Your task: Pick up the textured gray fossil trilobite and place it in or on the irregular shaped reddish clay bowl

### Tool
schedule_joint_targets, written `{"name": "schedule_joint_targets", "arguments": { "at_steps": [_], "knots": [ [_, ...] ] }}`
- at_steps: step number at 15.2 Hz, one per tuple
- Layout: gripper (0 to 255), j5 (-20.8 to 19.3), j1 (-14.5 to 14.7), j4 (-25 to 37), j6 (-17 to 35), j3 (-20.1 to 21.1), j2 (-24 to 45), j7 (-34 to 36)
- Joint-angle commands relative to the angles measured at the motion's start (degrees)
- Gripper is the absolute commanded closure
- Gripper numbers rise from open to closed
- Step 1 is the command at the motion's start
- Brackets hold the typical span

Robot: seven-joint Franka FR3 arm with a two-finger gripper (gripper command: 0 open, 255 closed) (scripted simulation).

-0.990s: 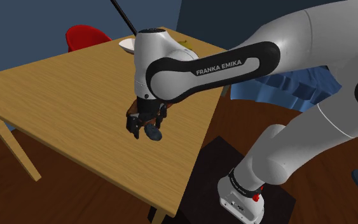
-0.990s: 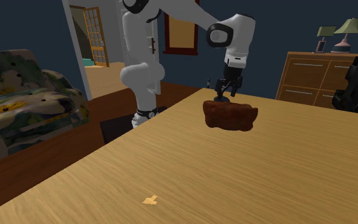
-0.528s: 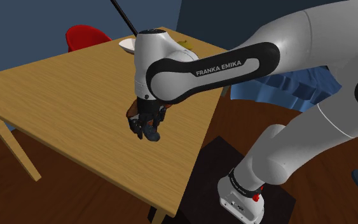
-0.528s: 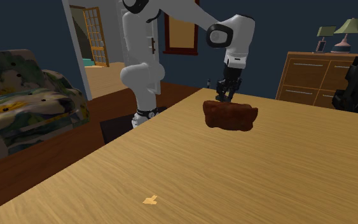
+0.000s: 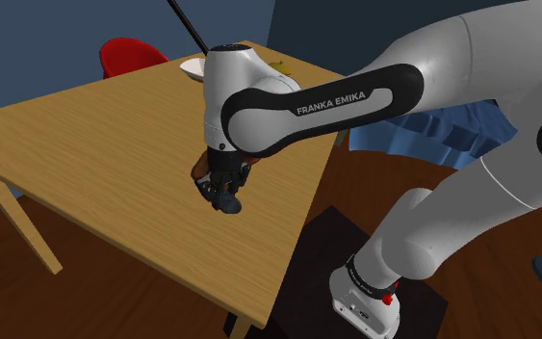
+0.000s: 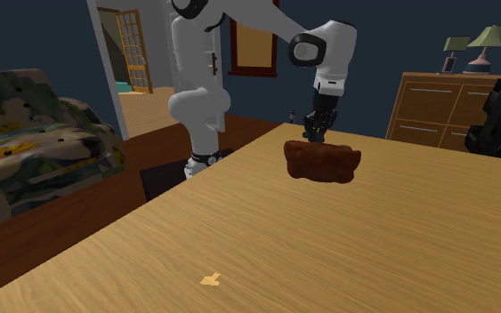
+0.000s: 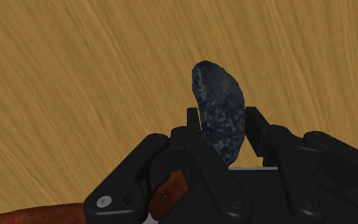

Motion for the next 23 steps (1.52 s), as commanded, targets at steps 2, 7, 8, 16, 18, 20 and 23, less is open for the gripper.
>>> {"name": "schedule_joint_targets", "arguments": {
  "at_steps": [2,7,8,16,18,20,23],
  "knots": [
    [255,0.1,0.0,0.4,-0.8,-0.1,-0.4,0.0],
    [255,0.2,0.0,3.0,-4.9,-0.6,-2.0,-0.1],
    [255,0.2,0.0,3.5,-5.7,-0.7,-2.2,-0.1],
    [255,0.2,-0.1,8.3,-12.1,-1.5,-3.9,0.0],
    [255,0.1,-0.2,9.6,-13.6,-1.7,-4.2,0.0],
    [255,0.1,-0.2,10.9,-15.2,-1.8,-4.4,0.1],
    [255,0.0,-0.3,13.0,-17.5,-2.1,-4.6,0.2]
  ]
}}
